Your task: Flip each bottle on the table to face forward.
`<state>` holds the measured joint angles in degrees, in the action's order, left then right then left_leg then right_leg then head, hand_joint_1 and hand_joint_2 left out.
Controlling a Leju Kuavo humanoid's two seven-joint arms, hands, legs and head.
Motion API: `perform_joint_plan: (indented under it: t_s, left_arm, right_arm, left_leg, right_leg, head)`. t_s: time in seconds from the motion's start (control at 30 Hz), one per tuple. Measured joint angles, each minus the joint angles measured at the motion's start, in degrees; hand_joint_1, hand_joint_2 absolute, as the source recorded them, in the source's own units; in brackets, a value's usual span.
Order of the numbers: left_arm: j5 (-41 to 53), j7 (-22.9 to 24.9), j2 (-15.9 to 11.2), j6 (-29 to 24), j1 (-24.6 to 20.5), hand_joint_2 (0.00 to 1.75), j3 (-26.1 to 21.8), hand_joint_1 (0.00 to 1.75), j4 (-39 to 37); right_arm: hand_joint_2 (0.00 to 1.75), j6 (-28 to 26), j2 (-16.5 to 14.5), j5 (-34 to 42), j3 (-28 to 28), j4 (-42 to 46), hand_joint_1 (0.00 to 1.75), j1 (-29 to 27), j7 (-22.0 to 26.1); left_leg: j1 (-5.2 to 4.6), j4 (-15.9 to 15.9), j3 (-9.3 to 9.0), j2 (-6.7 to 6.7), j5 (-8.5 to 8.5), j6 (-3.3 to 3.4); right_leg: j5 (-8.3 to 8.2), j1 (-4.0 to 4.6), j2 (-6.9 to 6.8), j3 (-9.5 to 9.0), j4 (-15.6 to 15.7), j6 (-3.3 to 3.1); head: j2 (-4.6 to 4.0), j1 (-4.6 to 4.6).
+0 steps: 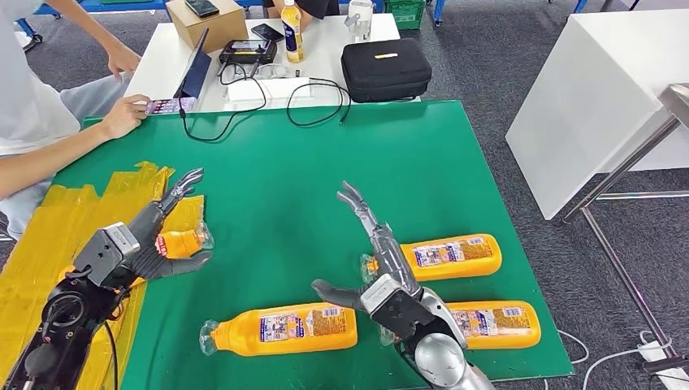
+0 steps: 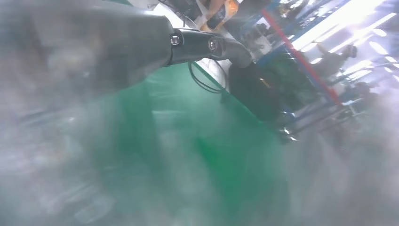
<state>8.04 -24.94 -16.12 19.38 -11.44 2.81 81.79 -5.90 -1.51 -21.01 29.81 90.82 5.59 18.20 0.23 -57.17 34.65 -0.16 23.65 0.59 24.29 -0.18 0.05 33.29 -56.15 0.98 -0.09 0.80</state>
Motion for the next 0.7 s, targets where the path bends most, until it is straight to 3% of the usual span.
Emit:
perform_joint_plan:
  t_s: [0.23, 0.47, 0.7]
  left_arm:
    - [-5.3, -0.1, 2.1, 1.2, -0.6, 1.75, -0.5, 0.00, 0.8]
    - [-5.9, 0.1, 3.6, 1.2, -1.2, 1.75, -1.1, 0.00, 1.0]
    - [-6.3, 0.1, 3.9, 1.2, -1.2, 1.75, -1.2, 0.00, 1.0]
  right_arm:
    - [1.75, 6.3, 5.1, -16.5, 6.8, -3.1, 0.00, 3.4, -3.2]
    - [1.75, 7.0, 7.7, -17.8, 10.6, -5.9, 0.00, 5.4, -3.6]
    - [1.75, 7.6, 8.2, -18.2, 11.3, -6.4, 0.00, 6.0, -3.8]
  left_leg:
    - [-0.01, 0.0, 0.01, -0.01, -0.01, 0.01]
    - [-0.01, 0.0, 0.01, -0.01, 0.00, 0.01]
    - [-0.01, 0.0, 0.02, -0.01, 0.00, 0.01]
  right_leg:
    - [0.00, -0.02, -0.02, -0.01, 0.0, 0.01]
    - [-0.01, -0.02, -0.01, 0.00, 0.0, 0.01]
    - [-0.01, -0.01, -0.01, 0.01, 0.0, 0.01]
  head:
    - [0.00, -0.01]
    - [0.00, 0.01]
    - [-0.02, 0.01]
